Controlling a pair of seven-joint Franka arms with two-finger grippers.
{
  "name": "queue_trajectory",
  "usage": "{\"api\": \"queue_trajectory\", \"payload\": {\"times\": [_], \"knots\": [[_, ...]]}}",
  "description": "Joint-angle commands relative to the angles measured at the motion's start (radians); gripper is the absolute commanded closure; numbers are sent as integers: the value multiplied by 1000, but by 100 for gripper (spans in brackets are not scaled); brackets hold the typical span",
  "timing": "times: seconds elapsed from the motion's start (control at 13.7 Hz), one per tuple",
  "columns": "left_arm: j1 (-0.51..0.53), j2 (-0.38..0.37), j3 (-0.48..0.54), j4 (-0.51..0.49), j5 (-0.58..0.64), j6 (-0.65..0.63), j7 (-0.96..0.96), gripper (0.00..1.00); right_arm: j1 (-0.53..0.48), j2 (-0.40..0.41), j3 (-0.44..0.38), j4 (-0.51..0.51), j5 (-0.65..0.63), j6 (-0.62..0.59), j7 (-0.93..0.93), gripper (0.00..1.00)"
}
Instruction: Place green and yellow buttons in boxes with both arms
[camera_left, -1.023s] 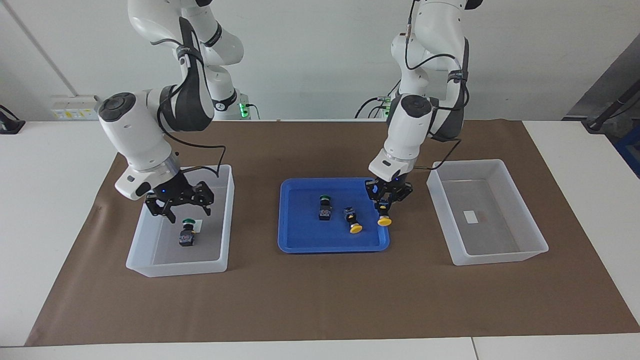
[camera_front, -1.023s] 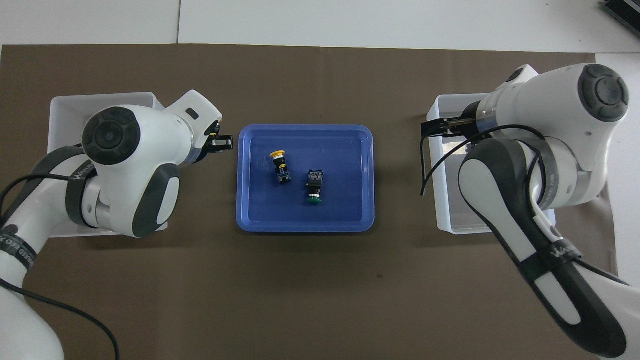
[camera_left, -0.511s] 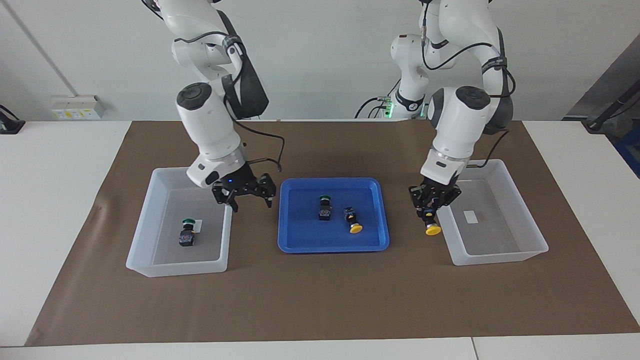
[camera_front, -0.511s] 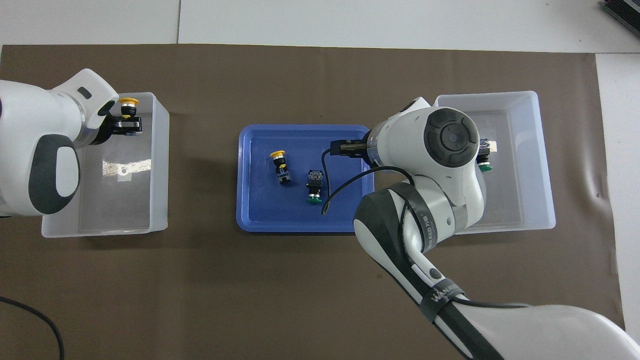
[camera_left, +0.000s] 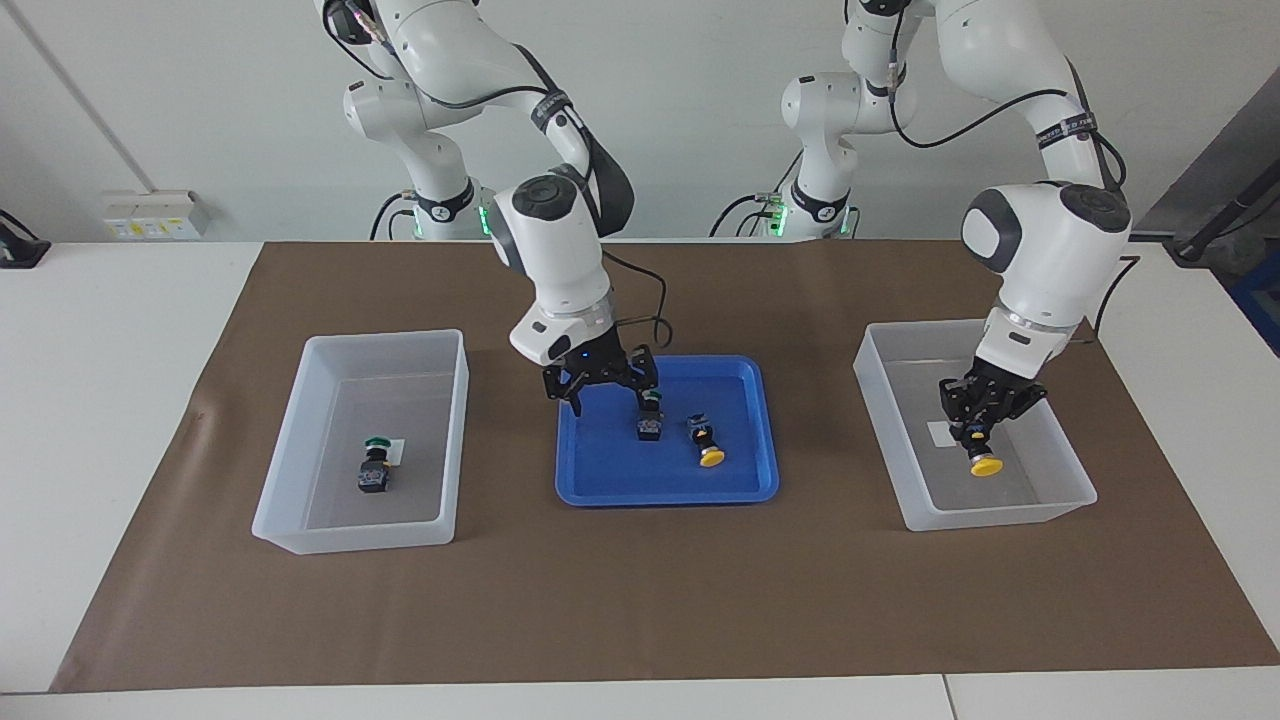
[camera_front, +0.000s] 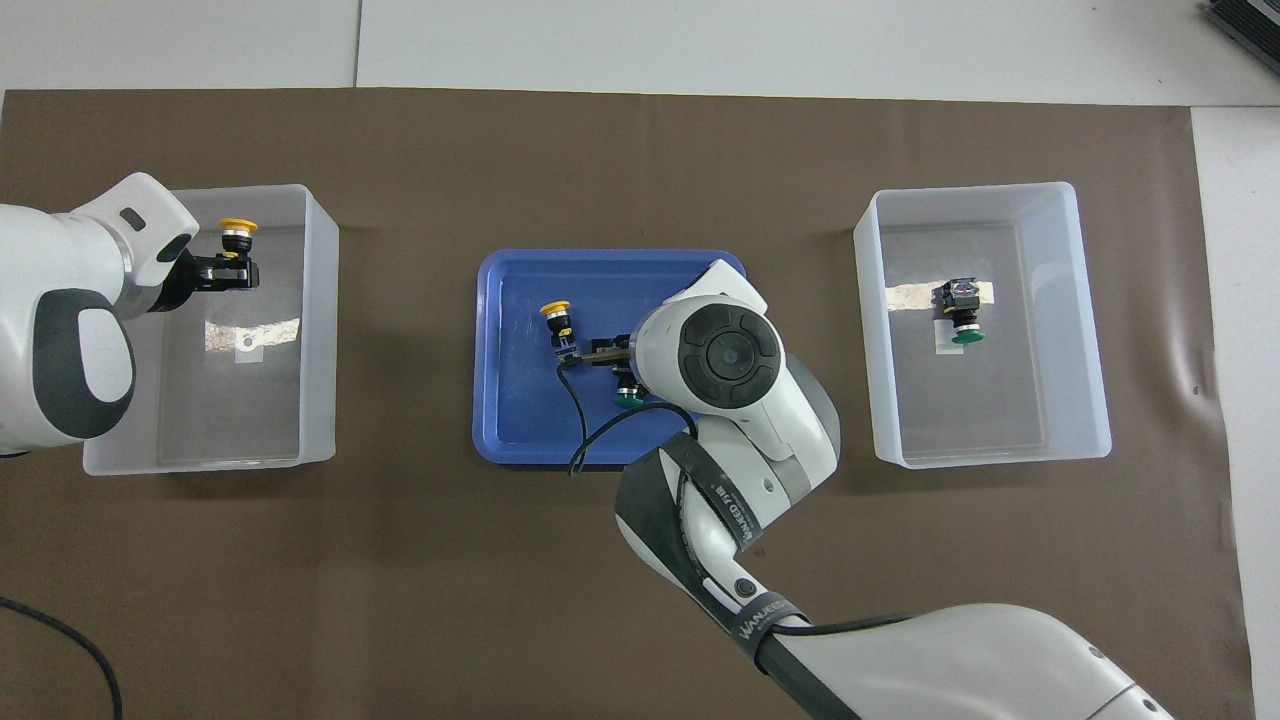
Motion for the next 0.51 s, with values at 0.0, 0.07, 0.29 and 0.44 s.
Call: {"api": "queue_trajectory", "payload": {"times": [0.0,0.07,0.29,0.44], "knots": [[10,43,-9,-9,-19,76,38,100,23,45,-1,-12,-49,68,37,0],[10,60,-9,-9,-19,93,38,99,29,58,-1,-14,-51,85,62,0],[1,108,-9,-9,-19,151,38,97,29,58,-1,-49,-78,98,66,3],[-1,120,-9,-4,-17,162,40,77,28,59,-1,-57,-83,102,59,89]]}}
